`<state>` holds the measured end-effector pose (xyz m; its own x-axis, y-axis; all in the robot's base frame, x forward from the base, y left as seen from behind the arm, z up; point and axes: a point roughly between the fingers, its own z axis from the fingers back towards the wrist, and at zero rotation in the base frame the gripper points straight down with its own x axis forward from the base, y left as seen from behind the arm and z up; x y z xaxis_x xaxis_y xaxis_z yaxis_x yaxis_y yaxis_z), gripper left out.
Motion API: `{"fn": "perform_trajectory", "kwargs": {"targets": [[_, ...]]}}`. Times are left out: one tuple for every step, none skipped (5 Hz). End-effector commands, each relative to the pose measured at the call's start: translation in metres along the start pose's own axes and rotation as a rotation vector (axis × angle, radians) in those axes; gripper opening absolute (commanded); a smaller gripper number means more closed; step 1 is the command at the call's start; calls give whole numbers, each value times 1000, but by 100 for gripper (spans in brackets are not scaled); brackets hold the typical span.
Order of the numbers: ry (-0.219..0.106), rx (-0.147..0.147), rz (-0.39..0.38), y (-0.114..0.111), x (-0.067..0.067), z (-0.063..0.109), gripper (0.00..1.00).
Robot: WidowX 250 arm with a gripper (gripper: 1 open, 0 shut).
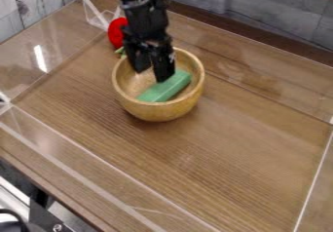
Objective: Put the green stick in the brown bowl
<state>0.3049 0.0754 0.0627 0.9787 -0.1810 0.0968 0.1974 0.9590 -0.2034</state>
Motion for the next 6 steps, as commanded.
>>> {"fn": "perform_trajectory", "kwargs": {"targets": [[-111, 37, 14, -1, 8, 39, 100], [-147, 36, 37, -4, 7, 50, 100], [-173, 34, 54, -4, 8, 65, 100], [-195, 37, 65, -6, 11, 77, 100], [-219, 51, 134, -29, 13, 82, 100], [-245, 68, 184, -62, 23, 76, 100]]}}
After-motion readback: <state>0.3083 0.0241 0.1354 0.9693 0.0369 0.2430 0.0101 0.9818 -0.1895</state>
